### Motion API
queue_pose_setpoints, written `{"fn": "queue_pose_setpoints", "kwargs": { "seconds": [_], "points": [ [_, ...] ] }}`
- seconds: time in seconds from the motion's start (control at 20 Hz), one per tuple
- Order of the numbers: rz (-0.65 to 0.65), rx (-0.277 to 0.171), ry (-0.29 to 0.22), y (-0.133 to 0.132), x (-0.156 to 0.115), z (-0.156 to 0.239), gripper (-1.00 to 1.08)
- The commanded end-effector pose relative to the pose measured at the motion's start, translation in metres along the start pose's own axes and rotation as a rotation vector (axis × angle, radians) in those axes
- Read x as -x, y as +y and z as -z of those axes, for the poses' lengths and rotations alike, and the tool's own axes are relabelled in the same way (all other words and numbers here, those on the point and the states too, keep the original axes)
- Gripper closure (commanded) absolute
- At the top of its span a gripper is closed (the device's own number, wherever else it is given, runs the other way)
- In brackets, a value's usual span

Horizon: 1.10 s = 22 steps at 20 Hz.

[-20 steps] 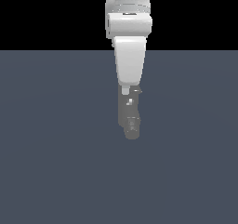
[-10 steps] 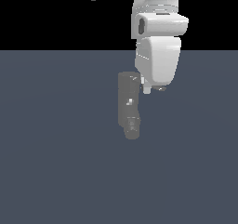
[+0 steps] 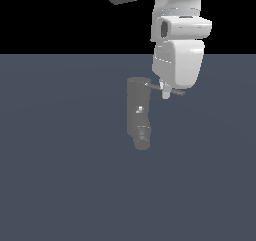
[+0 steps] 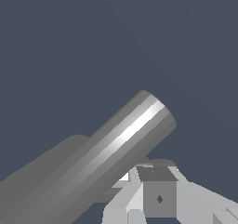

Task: Turn on the faucet by rotating a designated handle.

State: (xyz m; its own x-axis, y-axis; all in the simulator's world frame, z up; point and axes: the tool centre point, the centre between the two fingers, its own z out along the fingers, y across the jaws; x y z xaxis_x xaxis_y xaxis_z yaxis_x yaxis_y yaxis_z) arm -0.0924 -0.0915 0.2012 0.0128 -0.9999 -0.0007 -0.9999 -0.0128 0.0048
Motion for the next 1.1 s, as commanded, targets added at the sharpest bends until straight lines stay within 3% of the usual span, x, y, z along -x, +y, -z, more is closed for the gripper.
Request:
{"fn": "queue_pose_setpoints", "kwargs": {
  "seconds": [0.0,1.05],
  "points": [
    [-0.006,-0.004,0.001,-0.009,-0.010,0.000,1.08],
    [-0.025,-0.005,0.001,-0.059,-0.072,0.001,1.08]
  ]
}}
